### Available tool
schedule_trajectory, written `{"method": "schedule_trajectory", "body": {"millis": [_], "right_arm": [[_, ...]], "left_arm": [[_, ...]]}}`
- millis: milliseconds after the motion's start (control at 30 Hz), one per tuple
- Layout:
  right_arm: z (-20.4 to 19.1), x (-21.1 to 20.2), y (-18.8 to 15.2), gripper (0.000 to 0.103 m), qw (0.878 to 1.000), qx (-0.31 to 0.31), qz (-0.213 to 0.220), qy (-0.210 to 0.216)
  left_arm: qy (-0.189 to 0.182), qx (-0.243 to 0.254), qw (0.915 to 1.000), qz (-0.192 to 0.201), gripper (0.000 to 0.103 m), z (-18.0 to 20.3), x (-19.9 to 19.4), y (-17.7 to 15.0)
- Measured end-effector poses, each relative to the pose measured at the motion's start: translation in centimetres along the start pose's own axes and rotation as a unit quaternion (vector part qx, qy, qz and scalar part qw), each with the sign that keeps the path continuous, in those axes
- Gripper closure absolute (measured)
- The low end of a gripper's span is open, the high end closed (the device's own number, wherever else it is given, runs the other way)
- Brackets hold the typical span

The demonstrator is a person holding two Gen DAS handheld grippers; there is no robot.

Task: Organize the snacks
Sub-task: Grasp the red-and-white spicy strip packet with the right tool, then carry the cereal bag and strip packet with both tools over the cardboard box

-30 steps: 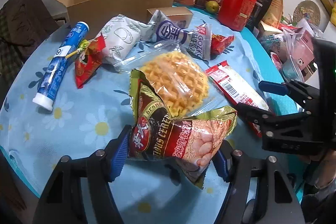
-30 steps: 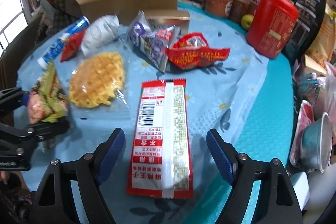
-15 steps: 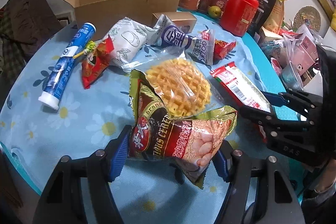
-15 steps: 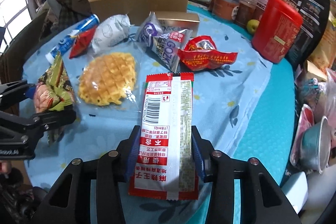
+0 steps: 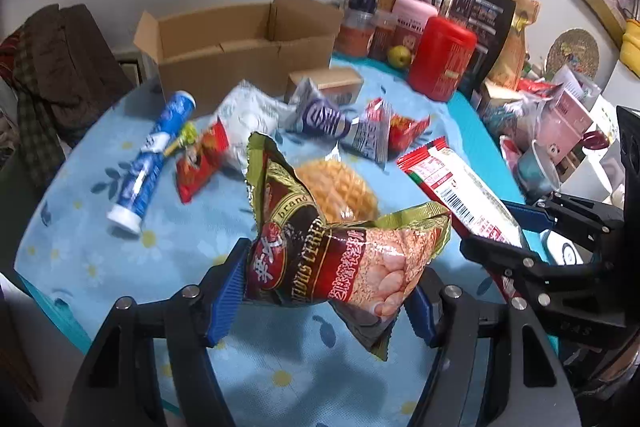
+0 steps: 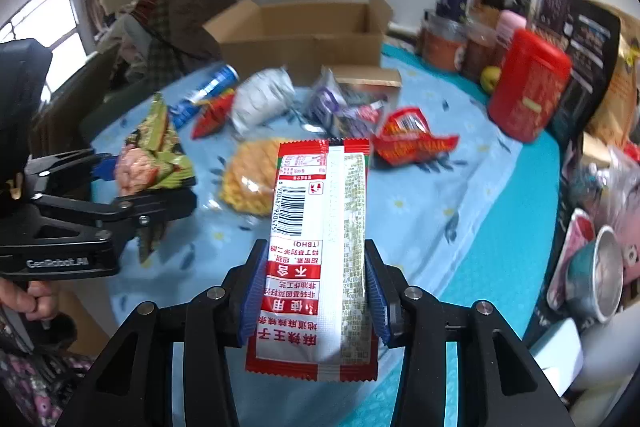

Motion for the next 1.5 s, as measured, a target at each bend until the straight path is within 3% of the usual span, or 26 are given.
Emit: {"method": "schedule_trajectory", "body": {"millis": [600, 1100, 1500], "right_arm": [[-2.3, -5.1, 8.2, 0.058, 0.994, -0.043, 0.093, 0.035], [-0.8, -4.6, 17.0, 0.058, 0.987, -0.044, 0.150, 0.037], [0.6, -1.4, 24.8, 0.058, 0.982, -0.057, 0.177, 0.033]], "left_arm": [[0.024, 0.011, 0.9937, 0.109, 0.034, -1.1, -5.6, 8.0], [0.031, 0.025, 0.9865, 0.159, 0.034, -3.6, -4.8, 16.9], [0.057, 0.029, 0.9802, 0.188, 0.034, -6.8, -2.5, 24.1]]}}
Point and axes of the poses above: each gripper's, at about its wrist camera, not at the fingertips, and x roughly the way its jaws point, z to its right, y to its top, the point moved 5 cm from there along x, roughly the way its jaws point, and after that the axes turned 3 degrees about -z, right-handed, at the moved point
